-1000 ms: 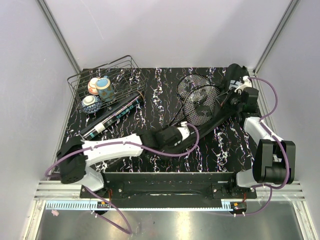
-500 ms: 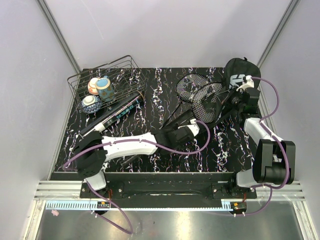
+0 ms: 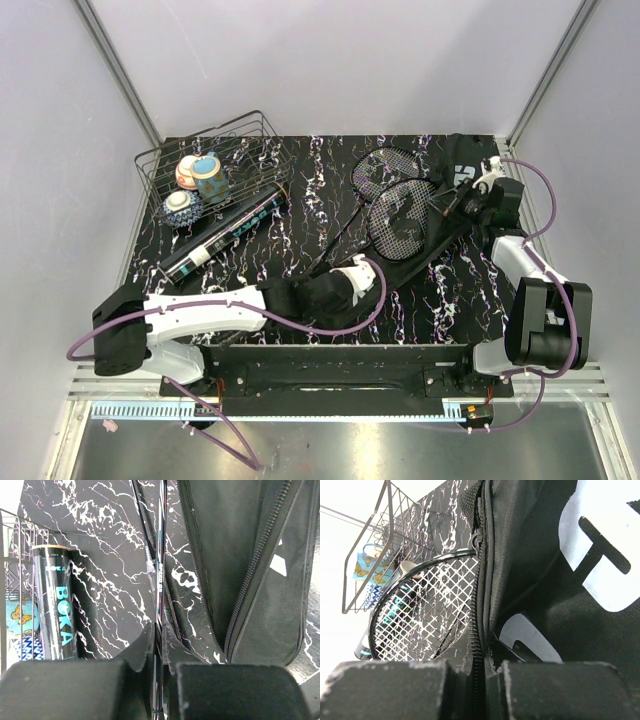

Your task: Pack up the badminton gear

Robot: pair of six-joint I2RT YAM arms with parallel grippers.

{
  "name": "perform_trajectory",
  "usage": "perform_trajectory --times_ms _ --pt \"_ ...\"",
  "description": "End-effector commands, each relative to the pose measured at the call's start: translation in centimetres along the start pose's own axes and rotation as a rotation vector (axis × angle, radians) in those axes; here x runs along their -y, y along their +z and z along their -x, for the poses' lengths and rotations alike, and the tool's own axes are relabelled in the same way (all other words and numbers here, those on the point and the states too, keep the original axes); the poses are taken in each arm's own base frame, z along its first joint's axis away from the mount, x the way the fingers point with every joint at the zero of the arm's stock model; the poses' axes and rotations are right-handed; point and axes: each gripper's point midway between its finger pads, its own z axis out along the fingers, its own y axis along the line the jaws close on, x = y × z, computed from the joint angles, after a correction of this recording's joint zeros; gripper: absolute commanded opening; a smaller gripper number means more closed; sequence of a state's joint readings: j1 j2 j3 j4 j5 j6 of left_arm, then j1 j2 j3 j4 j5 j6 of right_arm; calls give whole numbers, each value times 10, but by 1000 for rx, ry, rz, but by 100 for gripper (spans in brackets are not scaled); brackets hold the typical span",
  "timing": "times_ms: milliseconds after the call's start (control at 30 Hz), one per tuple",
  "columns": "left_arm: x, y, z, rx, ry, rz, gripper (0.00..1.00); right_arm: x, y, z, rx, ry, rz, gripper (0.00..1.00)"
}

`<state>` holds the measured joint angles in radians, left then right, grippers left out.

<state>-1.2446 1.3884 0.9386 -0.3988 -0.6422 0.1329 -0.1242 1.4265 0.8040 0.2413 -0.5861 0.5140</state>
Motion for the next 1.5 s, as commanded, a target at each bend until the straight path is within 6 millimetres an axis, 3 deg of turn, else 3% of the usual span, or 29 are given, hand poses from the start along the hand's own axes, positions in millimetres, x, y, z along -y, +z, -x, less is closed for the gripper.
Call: perform_trajectory --times_ms 0,200,433,600,700,833,967,1300,1433,1467 --pt "-5 -17 44 177 -104 -1 0 -30 -10 9 -19 -19 120 0" --pt "13 -34 42 174 7 23 0 -30 -10 12 -27 17 145 0" --pt "-5 -56 18 180 -110 85 0 -27 -17 21 -4 47 138 0" --pt "3 -57 25 193 -102 46 0 -31 -20 19 -17 53 156 0" --pt "11 -49 36 185 -56 37 0 -37 -24 19 -16 49 171 0" --pt "-2 -36 49 132 -51 194 0 -41 -28 18 -16 48 179 0" --pt "-1 -26 65 122 -65 250 0 -40 -26 16 -24 65 184 0" --pt "-12 -8 134 152 -193 351 0 -45 -25 11 -38 128 222 0" --pt "-20 0 151 149 -221 445 0 -46 -25 10 -37 161 230 0" --pt "-17 10 150 134 -233 463 0 -46 -24 9 -40 173 226 0"
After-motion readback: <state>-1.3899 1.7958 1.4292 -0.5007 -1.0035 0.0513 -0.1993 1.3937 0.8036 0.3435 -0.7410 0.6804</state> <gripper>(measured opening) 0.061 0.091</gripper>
